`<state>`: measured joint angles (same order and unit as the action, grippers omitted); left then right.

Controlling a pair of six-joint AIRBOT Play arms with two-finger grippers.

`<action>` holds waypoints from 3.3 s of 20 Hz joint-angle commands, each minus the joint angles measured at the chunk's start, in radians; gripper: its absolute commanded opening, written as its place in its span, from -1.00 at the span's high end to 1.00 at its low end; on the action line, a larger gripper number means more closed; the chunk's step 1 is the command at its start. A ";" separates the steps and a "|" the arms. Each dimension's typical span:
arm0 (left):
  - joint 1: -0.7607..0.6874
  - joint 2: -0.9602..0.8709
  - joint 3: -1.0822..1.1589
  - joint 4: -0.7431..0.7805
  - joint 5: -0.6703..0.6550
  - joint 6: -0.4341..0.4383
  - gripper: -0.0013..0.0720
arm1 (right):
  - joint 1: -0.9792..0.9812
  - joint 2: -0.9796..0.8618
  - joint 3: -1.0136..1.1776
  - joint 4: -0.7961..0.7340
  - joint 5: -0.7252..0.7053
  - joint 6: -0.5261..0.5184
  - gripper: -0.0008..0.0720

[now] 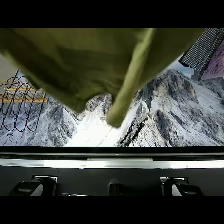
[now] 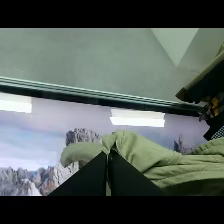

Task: Fold the clothes and pants, and hang the long-sleeved shirts on hangers.

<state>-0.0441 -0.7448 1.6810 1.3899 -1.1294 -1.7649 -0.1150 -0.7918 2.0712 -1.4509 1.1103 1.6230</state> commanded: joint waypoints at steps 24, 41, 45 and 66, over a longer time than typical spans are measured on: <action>-0.132 -0.747 -0.428 -0.228 0.103 0.063 -0.85 | -0.001 -0.994 -0.215 0.202 0.329 -0.045 -0.13; 0.211 -0.189 -1.123 -0.441 0.000 0.285 -0.90 | 0.057 -0.417 -1.469 0.510 0.124 -0.144 -0.72; 0.211 -0.201 -1.126 -0.442 0.004 0.285 -0.90 | 0.155 -0.417 -1.525 0.544 0.016 -0.129 -0.61; -0.037 -0.392 -1.022 -0.499 0.143 0.378 0.92 | 0.167 -0.376 -1.413 0.627 -0.005 -0.120 0.90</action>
<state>-0.0635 -1.1393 0.5934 0.8955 -1.0111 -1.4200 0.0517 -1.1683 0.5861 -0.8440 1.1099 1.5261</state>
